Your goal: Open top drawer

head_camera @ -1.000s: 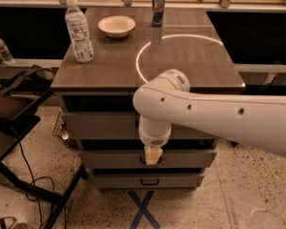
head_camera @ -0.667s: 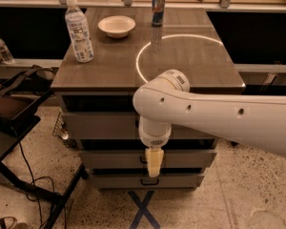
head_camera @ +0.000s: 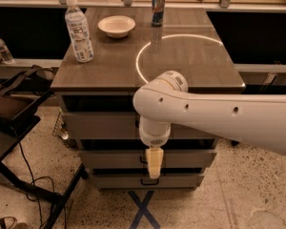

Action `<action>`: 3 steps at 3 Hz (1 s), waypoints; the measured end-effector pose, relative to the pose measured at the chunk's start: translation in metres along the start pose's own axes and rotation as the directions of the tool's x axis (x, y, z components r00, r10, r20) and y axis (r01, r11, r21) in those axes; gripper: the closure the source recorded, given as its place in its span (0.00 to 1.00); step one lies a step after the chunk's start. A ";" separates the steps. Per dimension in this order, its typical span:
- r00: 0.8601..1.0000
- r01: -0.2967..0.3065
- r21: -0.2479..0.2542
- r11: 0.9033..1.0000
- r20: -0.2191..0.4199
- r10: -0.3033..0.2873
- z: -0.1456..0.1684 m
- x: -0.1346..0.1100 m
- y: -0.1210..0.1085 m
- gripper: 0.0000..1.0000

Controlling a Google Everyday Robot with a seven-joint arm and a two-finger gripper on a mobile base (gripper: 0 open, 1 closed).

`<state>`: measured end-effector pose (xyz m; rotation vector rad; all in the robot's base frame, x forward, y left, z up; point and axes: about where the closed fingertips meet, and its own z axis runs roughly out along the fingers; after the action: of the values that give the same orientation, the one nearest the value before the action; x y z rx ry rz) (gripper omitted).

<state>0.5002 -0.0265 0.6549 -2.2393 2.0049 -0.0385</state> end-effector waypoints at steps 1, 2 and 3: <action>1.000 0.001 0.000 1.000 -0.001 -0.001 0.000 0.000 0.000 0.25; 1.000 0.002 0.000 1.000 -0.002 -0.002 -0.001 0.000 0.001 0.57; 1.000 0.002 0.000 1.000 -0.003 -0.002 -0.001 0.000 0.001 0.80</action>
Offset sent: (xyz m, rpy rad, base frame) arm -0.0004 -0.0001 0.0002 -0.0008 -0.0004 0.0008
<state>0.4988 -0.0271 0.6554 -2.2428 2.0036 -0.0425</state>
